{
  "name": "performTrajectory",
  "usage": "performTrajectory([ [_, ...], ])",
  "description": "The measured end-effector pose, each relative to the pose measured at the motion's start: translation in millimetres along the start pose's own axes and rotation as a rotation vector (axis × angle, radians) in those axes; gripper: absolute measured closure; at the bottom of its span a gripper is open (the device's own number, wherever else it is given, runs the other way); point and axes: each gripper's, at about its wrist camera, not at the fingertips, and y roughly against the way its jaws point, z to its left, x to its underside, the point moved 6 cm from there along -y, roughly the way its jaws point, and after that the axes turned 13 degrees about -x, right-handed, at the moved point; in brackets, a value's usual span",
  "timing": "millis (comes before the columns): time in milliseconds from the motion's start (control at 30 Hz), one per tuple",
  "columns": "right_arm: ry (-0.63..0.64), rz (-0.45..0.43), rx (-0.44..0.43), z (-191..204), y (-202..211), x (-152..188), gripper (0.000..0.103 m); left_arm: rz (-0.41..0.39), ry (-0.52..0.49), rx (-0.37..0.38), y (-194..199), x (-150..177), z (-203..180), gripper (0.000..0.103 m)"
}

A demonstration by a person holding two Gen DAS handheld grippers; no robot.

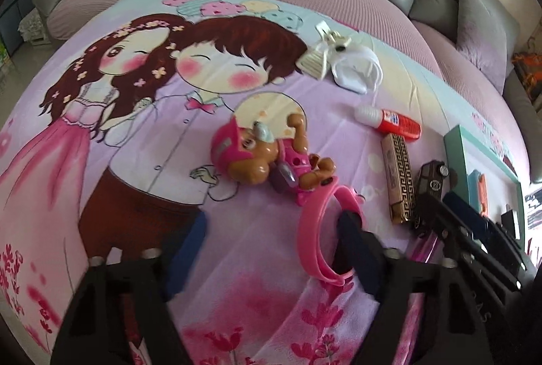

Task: Organize rigid objects
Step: 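Move left tool to pink bracelet while right tool approaches black toy car, then close left tool on pink bracelet while right tool grasps black toy car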

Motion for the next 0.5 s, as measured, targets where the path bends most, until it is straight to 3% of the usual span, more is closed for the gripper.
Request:
performTrajectory([
  [433, -0.041, 0.003, 0.007, -6.2, -14.4, 2.2, 0.057, -0.006, -0.054, -0.051, -8.5, 3.1, -16.4, 0.036],
  [500, -0.055, 0.003, 0.005, -8.6, -12.3, 2.6, 0.062, -0.008, -0.062, -0.059, -8.2, 3.2, -18.5, 0.039],
])
